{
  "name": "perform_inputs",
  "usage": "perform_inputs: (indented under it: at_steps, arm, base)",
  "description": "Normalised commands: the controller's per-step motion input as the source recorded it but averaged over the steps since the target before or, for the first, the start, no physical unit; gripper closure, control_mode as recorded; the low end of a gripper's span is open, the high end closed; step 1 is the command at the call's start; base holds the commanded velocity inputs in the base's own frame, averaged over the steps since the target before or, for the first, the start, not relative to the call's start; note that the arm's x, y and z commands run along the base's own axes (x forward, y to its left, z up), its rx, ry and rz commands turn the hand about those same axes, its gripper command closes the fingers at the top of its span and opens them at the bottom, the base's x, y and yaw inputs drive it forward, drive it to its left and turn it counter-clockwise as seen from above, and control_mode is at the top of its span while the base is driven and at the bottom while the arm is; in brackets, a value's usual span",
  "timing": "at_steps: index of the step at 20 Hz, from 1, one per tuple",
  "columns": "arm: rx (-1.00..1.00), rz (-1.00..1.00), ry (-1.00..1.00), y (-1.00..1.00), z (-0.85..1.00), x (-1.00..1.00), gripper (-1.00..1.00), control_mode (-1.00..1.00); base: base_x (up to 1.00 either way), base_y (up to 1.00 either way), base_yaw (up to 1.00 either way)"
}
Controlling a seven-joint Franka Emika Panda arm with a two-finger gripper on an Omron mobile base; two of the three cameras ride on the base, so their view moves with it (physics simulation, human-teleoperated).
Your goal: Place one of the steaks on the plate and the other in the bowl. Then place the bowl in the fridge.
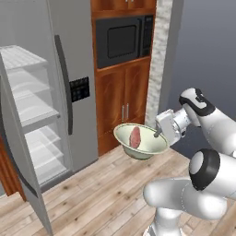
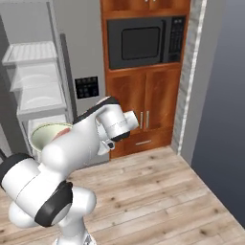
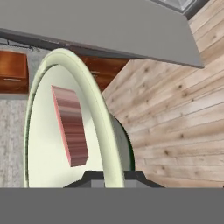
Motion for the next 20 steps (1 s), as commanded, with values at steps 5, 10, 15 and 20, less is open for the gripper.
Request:
perform_inputs:
  at_steps: [5, 10, 15, 20]
  arm:
    - [0.00, 0.00, 0.00, 0.00, 0.00, 0.00, 1.00, 1.00]
    - [0.00, 0.00, 0.00, 0.00, 0.00, 0.00, 1.00, 1.00]
    - [0.00, 0.00, 0.00, 0.00, 0.00, 0.00, 1.00, 1.00]
    - [0.00, 0.00, 0.00, 0.00, 0.00, 0.00, 1.00, 1.00]
  base:
    - [0.65, 0.09, 0.25]
    - [0.66, 0.09, 0.25]
    - [0.61, 0.05, 0.24]
    - [0.56, 0.04, 0.23]
